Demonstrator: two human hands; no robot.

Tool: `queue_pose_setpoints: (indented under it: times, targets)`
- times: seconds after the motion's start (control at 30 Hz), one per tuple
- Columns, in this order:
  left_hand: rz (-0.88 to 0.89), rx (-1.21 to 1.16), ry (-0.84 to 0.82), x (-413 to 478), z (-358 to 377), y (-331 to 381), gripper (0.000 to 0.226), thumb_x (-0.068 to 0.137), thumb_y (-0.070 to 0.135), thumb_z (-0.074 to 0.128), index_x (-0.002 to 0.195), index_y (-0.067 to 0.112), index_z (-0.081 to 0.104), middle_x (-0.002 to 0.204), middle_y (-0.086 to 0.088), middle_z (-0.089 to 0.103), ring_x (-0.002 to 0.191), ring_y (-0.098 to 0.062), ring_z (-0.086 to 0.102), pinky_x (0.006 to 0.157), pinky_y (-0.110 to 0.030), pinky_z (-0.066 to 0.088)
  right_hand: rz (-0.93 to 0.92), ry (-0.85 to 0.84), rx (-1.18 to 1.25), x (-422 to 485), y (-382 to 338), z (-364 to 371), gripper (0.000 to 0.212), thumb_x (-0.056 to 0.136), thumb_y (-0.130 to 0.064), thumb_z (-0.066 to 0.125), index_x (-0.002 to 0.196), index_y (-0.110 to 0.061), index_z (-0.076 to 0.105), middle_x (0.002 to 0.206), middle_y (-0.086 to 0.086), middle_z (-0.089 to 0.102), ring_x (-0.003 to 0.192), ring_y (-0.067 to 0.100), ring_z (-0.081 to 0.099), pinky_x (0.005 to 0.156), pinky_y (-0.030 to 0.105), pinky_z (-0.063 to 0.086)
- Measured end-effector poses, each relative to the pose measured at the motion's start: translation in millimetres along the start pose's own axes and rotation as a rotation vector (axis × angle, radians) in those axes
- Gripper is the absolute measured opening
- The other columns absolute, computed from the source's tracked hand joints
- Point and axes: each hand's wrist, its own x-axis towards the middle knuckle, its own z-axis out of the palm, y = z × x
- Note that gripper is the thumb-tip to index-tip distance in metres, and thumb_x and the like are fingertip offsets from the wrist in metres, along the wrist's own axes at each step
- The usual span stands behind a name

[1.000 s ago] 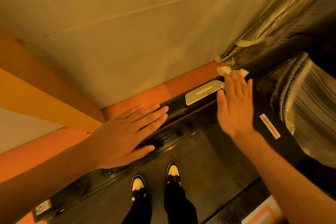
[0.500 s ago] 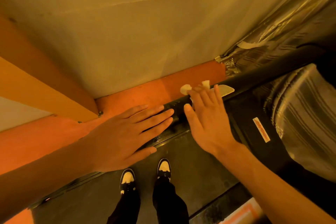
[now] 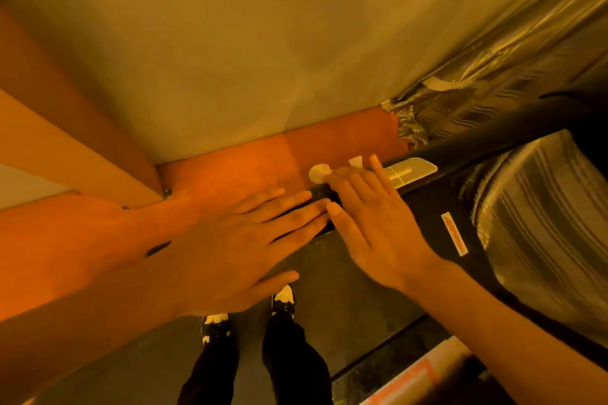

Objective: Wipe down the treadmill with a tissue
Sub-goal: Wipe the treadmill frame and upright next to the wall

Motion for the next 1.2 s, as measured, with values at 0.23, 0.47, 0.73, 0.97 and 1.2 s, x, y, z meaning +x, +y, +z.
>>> queue_pose_setpoints:
  times: [0.23, 0.47, 0.73, 0.97, 1.2]
  targets:
    - [0.01, -0.006, 0.005, 0, -2, 1, 0.074, 0.105, 0.057, 0.035, 0.164, 0.013, 0.026, 0.172, -0.006, 0.018, 0.159, -0.025, 0.018, 0.125, -0.043, 0.014, 0.348, 0.1, -0.122, -10, 92, -21, 0.087, 0.105, -0.059, -0.007, 0.147, -0.011, 0.053, 0.146, 0.015, 0.057, 0.147, 0.029, 0.041, 0.129, 0.051, 0.003]
    - [-0.005, -0.003, 0.001, -1, -9, 1, 0.08, 0.104, 0.061, 0.034, 0.161, 0.004, 0.031, 0.169, -0.015, 0.025, 0.156, -0.026, 0.024, 0.126, -0.036, 0.011, -0.005, 0.076, 0.054, -31, 3, 20, 0.063, 0.111, -0.046, 0.012, 0.163, -0.015, 0.026, 0.17, 0.005, 0.025, 0.16, 0.017, 0.011, 0.13, 0.043, -0.001]
    - [-0.001, -0.086, -0.041, 1, -7, 3, 0.083, 0.105, 0.062, 0.032, 0.164, 0.006, 0.018, 0.173, -0.012, 0.013, 0.16, -0.023, 0.013, 0.125, -0.042, 0.018, 0.272, 0.376, 0.229, -29, 1, 48, 0.07, 0.11, -0.048, 0.006, 0.161, -0.007, 0.031, 0.171, 0.011, 0.023, 0.161, 0.024, 0.01, 0.13, 0.044, -0.001]
    - [0.022, -0.015, -0.042, 0, -9, 2, 0.08, 0.107, 0.06, 0.028, 0.164, 0.004, 0.016, 0.171, -0.014, 0.009, 0.16, -0.023, 0.006, 0.129, -0.032, 0.0, 0.041, 0.38, 0.074, -39, 26, 59, 0.063, 0.11, -0.045, 0.012, 0.161, -0.011, 0.029, 0.168, 0.01, 0.028, 0.159, 0.023, 0.017, 0.129, 0.051, 0.008]
    - [0.028, -0.048, -0.079, 1, -5, 2, 0.083, 0.106, 0.062, 0.028, 0.165, 0.007, 0.008, 0.173, -0.013, 0.007, 0.16, -0.024, 0.009, 0.13, -0.038, 0.007, 0.256, 0.562, 0.359, -23, -21, 72, 0.068, 0.109, -0.046, 0.01, 0.157, -0.006, 0.037, 0.167, 0.012, 0.03, 0.159, 0.025, 0.016, 0.129, 0.046, 0.002]
